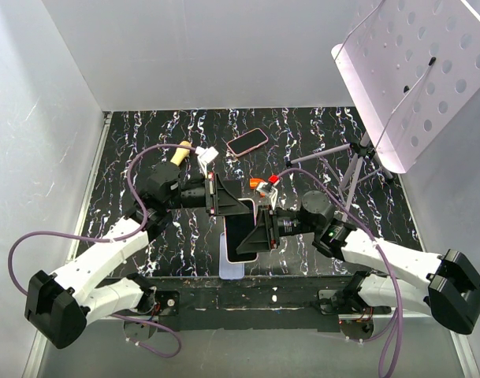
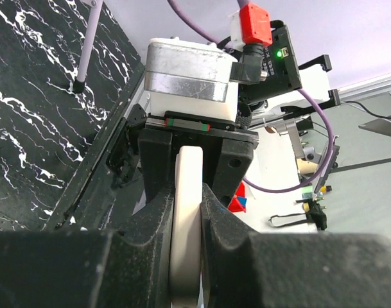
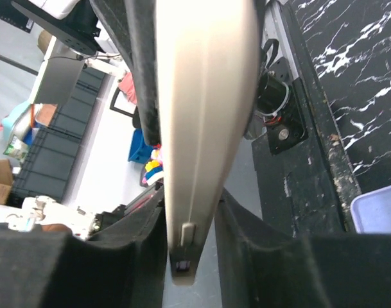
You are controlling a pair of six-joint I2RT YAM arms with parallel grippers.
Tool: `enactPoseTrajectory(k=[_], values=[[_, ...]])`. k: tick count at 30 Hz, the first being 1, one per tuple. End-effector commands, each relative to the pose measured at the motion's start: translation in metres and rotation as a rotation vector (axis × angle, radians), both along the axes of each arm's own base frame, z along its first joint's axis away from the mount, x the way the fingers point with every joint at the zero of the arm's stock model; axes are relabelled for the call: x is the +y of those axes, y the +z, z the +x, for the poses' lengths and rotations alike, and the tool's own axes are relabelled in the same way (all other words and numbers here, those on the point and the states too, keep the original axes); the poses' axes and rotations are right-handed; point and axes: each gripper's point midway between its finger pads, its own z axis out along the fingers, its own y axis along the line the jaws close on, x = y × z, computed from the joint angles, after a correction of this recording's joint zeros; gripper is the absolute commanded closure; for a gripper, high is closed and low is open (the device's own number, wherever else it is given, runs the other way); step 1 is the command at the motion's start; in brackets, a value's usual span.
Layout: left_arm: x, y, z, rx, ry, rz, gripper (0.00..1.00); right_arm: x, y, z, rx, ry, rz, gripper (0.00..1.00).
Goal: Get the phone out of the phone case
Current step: Remove the phone case from the phone.
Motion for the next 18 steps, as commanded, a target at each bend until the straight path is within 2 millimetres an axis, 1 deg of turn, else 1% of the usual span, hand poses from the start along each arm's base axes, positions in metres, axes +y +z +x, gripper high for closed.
enactPoseTrajectory(k=[1,3,5,9,14,15,17,18], values=[[0.003,0.033,-0.007,-0.021,-0.026,-0.027,1.00,0.001,0.021,0.003,-0.120,-0.003,0.044,0.54],[0.004,0.046,-0.007,-0.038,-0.040,-0.055,1.00,-0.004,0.018,-0.004,-0.144,0.027,0.052,0.45],[0.005,0.055,-0.006,-0.051,-0.049,-0.066,1.00,-0.009,0.020,-0.011,-0.163,0.054,0.079,0.43],[0.006,0.064,-0.007,-0.063,-0.091,-0.071,1.00,-0.018,0.026,-0.022,-0.193,0.090,0.113,0.43],[0.006,0.068,-0.006,-0.073,-0.097,-0.080,1.00,-0.026,0.034,-0.034,-0.214,0.153,0.162,0.48],[0.006,0.070,-0.007,-0.072,-0.103,-0.084,1.00,-0.026,0.033,-0.034,-0.217,0.153,0.164,0.50],[0.006,0.071,-0.008,-0.075,-0.108,-0.093,1.00,-0.026,0.034,-0.034,-0.223,0.153,0.167,0.58],[0.006,0.071,-0.008,-0.070,-0.110,-0.094,1.00,-0.025,0.035,-0.032,-0.226,0.144,0.164,0.61]])
